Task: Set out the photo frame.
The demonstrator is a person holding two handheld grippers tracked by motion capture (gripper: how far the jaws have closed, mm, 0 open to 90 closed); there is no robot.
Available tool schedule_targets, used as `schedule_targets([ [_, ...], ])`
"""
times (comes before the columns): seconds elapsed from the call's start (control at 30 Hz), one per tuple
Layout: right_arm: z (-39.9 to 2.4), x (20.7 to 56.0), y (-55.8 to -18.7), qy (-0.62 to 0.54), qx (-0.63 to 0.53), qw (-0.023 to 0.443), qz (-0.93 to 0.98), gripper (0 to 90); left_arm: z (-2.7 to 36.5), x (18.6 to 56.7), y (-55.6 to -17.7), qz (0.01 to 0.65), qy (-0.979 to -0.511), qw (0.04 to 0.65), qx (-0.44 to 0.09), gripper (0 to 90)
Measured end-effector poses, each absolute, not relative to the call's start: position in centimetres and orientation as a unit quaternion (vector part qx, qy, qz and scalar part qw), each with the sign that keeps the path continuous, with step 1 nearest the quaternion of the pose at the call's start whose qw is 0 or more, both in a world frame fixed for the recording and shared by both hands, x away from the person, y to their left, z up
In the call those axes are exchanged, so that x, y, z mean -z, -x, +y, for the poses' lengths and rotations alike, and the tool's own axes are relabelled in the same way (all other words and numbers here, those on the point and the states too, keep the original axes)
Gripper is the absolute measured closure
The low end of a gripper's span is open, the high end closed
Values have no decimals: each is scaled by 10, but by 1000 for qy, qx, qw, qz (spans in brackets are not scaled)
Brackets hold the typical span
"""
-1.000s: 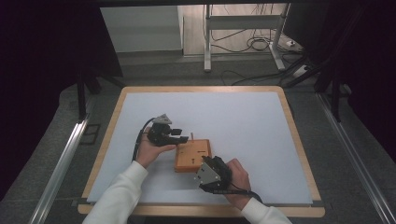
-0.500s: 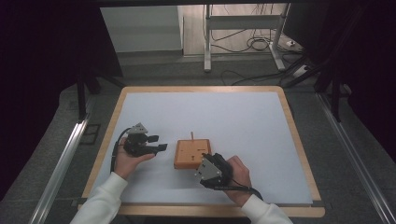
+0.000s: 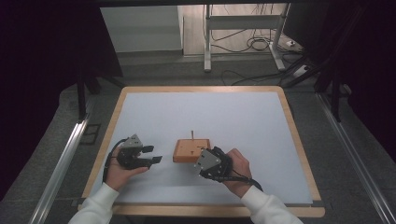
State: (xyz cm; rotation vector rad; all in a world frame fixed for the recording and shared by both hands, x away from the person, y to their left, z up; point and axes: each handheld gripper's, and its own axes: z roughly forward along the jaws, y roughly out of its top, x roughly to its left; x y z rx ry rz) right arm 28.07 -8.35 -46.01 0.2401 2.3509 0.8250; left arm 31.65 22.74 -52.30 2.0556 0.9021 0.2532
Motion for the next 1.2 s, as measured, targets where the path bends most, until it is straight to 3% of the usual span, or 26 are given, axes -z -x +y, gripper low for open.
schedule_targets([
  [0.6, -72, 431, -315, -92, -301, 272, 909, 619, 231, 528, -319, 374, -815, 434, -83, 376],
  [1.07, -56, 415, -341, -79, -293, 269, 914, 695, 233, 532, -322, 376, -815, 432, -83, 376],
  [1.2, -56, 407, -346, -89, -314, 247, 913, 698, 233, 532, -322, 373, -817, 431, -85, 376],
])
